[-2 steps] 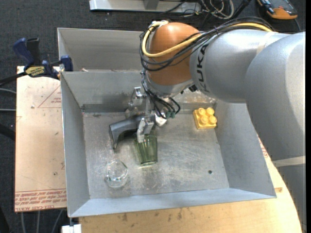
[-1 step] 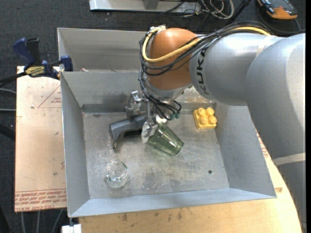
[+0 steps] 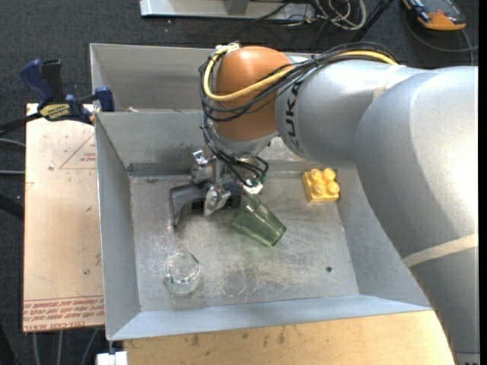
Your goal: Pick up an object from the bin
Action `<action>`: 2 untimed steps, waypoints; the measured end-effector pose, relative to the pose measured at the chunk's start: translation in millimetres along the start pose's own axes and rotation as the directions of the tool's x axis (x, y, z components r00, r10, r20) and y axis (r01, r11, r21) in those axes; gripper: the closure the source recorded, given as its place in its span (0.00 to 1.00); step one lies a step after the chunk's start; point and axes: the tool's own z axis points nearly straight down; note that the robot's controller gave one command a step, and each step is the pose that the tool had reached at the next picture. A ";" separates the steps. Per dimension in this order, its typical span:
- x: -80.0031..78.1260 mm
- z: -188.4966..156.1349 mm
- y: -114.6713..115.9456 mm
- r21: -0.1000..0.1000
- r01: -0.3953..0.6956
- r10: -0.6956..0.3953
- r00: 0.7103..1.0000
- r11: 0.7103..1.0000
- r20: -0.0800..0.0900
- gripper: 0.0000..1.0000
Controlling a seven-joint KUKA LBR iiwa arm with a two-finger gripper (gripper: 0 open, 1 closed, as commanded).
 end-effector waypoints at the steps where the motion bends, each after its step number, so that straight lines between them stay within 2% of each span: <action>1: 0.2 0.6 -0.1 0.000 -0.001 0.001 1.000 1.000 0.000 1.00; 2: 5.7 -1.4 -2.3 0.001 0.001 -0.001 1.000 1.000 0.008 1.00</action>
Offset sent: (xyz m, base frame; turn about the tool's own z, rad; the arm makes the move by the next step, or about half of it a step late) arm -0.0092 -0.0024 0.1003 -0.0499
